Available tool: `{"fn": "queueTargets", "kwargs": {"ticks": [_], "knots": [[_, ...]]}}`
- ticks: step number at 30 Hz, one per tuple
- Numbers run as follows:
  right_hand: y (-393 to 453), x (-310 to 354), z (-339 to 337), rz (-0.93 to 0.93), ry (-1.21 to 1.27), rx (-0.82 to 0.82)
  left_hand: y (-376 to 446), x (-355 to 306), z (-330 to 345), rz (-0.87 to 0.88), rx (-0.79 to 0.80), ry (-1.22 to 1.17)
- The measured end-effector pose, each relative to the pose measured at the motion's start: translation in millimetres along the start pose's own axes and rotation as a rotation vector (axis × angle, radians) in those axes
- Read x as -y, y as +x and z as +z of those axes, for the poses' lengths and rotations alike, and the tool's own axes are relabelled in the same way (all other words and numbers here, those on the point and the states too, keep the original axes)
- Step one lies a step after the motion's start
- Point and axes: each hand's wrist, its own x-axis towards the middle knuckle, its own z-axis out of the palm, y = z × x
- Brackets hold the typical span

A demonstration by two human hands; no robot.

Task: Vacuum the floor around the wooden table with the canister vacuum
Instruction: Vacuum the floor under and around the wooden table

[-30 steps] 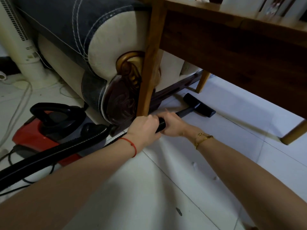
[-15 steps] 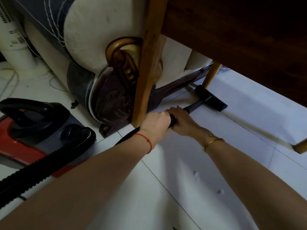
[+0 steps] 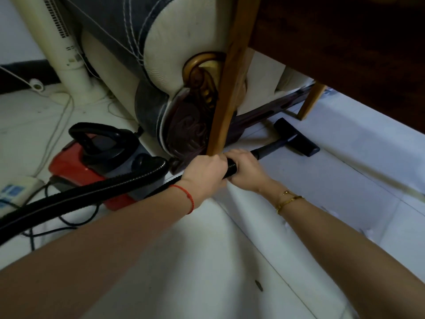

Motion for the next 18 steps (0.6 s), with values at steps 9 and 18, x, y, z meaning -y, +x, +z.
{"fn": "queueTargets", "kwargs": {"ticks": [9, 18], "knots": [[-15, 84, 11, -0.042, 0.026, 0.016, -81, 35, -29, 0.043, -0.031, -0.005], [-51, 176, 13, 0.009, 0.060, 0.028, -164, 63, -48, 0.134, -0.097, -0.022]]}}
